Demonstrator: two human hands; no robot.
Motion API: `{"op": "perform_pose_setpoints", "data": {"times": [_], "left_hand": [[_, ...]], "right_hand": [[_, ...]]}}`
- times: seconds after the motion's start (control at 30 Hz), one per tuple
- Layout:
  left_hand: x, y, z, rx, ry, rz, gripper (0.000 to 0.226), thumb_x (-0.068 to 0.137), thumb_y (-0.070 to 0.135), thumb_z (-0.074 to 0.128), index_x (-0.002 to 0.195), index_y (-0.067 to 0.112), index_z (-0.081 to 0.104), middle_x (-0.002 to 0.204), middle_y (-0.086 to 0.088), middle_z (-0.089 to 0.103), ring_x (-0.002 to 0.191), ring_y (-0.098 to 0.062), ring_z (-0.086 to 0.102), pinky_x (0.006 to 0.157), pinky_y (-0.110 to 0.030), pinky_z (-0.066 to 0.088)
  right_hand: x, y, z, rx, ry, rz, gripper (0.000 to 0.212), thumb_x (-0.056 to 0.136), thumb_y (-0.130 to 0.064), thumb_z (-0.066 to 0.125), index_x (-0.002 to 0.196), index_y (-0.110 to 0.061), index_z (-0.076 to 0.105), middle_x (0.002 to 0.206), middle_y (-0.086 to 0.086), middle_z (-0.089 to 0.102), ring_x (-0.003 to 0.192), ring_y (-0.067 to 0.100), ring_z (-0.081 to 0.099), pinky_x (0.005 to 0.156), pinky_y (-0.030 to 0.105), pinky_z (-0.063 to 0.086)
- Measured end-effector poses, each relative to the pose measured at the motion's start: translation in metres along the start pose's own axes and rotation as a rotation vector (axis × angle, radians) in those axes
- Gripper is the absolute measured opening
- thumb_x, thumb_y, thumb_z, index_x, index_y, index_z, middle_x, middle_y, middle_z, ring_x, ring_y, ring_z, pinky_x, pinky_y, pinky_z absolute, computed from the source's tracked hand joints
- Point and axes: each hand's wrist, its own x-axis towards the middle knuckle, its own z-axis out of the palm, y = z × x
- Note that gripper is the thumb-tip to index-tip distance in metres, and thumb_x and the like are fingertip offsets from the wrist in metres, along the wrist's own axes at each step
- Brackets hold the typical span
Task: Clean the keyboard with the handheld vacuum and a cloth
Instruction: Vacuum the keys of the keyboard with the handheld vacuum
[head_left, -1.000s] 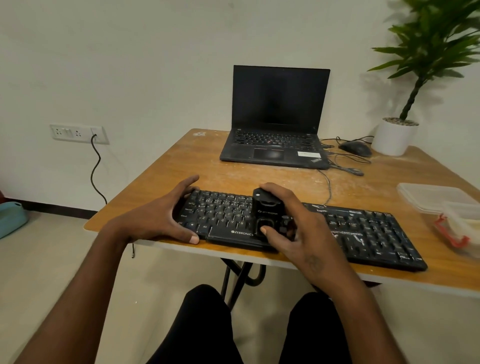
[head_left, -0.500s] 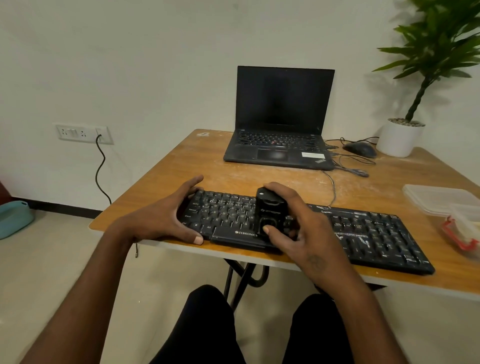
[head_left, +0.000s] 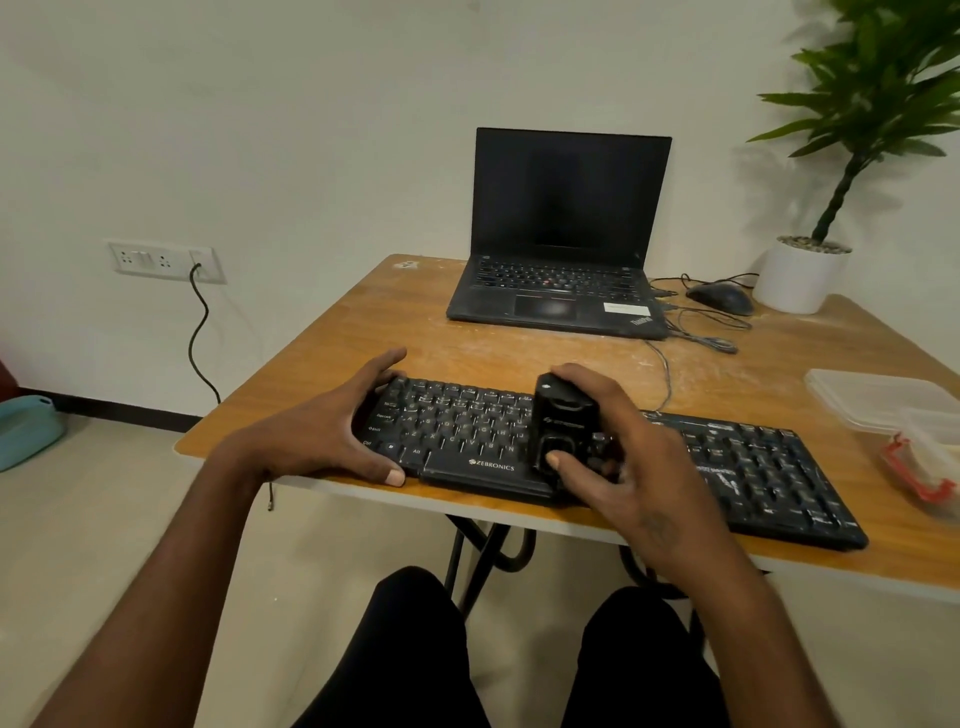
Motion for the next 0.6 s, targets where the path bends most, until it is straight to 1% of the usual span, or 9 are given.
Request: {"op": "perform_pose_setpoints", "data": {"times": [0.07,0.13,0.2,0.3,0.33,0.37,0.47,0.53,0.6], "left_hand": [[0.0,0.0,0.0,-0.005,0.002,0.002,0.133,0.067,0.032,0.099,0.156,0.065,0.006,0.159,0.02,0.028,0.135,0.008,0.039,0.095,-0.005,0.042],[0.0,-0.001,0.001,-0.008,0.004,0.005,0.133,0.066,0.033,0.1,0.156,0.065,0.007,0.161,0.019,0.028,0.143,0.0,0.037,0.099,-0.009,0.04],[0.0,-0.001,0.0,-0.014,0.001,0.007,0.132,0.066,0.033,0.099,0.156,0.065,0.007,0.16,0.02,0.028,0.144,-0.003,0.036,0.1,-0.011,0.039],[0.001,-0.003,0.0,-0.003,0.006,0.008,0.132,0.066,0.033,0.099,0.156,0.064,0.007,0.156,0.024,0.029,0.136,0.007,0.039,0.096,-0.009,0.041],[0.001,-0.003,0.0,0.002,0.009,0.009,0.133,0.066,0.034,0.099,0.156,0.064,0.007,0.156,0.024,0.029,0.133,0.009,0.039,0.096,-0.008,0.041],[0.001,-0.003,0.0,0.003,0.009,0.01,0.133,0.066,0.034,0.099,0.156,0.065,0.007,0.156,0.024,0.029,0.133,0.008,0.039,0.096,-0.008,0.041],[0.0,-0.003,-0.001,0.0,0.006,0.014,0.133,0.063,0.039,0.101,0.154,0.068,0.008,0.158,0.023,0.029,0.137,0.004,0.038,0.098,-0.012,0.041],[0.0,-0.003,-0.001,-0.001,0.008,0.019,0.132,0.065,0.037,0.1,0.154,0.068,0.008,0.158,0.023,0.029,0.134,0.009,0.04,0.096,-0.009,0.042],[0.0,-0.003,-0.001,-0.008,0.002,0.019,0.132,0.065,0.036,0.1,0.155,0.067,0.008,0.158,0.023,0.029,0.132,0.014,0.039,0.093,-0.005,0.043]], "right_hand": [[0.004,-0.005,0.012,0.001,-0.036,-0.019,0.074,0.093,-0.019,0.072,0.14,-0.065,0.036,0.111,-0.021,0.063,0.091,0.012,0.07,0.071,0.033,0.064],[0.004,-0.006,0.014,0.004,-0.057,-0.019,0.074,0.094,-0.019,0.072,0.14,-0.065,0.037,0.11,-0.02,0.064,0.09,0.016,0.07,0.072,0.036,0.063],[-0.001,-0.003,0.004,0.018,-0.058,-0.007,0.075,0.092,-0.016,0.073,0.139,-0.064,0.039,0.114,-0.024,0.064,0.096,0.008,0.069,0.077,0.031,0.063],[-0.015,0.004,-0.02,-0.005,-0.029,0.015,0.077,0.091,-0.012,0.073,0.136,-0.065,0.041,0.115,-0.038,0.059,0.102,-0.007,0.064,0.074,0.015,0.057],[-0.019,0.007,-0.027,-0.012,-0.017,0.022,0.077,0.091,-0.011,0.072,0.135,-0.065,0.04,0.115,-0.041,0.057,0.103,-0.008,0.062,0.073,0.011,0.055],[-0.022,0.009,-0.032,-0.023,0.0,0.028,0.078,0.091,-0.009,0.072,0.135,-0.065,0.039,0.115,-0.04,0.057,0.104,-0.007,0.062,0.072,0.011,0.054],[-0.022,0.013,-0.029,-0.062,0.042,0.062,0.086,0.092,-0.008,0.071,0.135,-0.068,0.029,0.109,-0.027,0.062,0.101,-0.003,0.064,0.073,0.013,0.055],[-0.016,0.011,-0.014,-0.069,0.046,0.071,0.089,0.093,-0.008,0.07,0.138,-0.067,0.021,0.112,-0.027,0.057,0.1,-0.007,0.062,0.072,0.009,0.052],[-0.012,0.007,0.001,-0.063,0.04,0.063,0.088,0.095,-0.007,0.067,0.139,-0.064,0.016,0.113,-0.026,0.055,0.098,-0.006,0.063,0.076,0.013,0.055]]}}
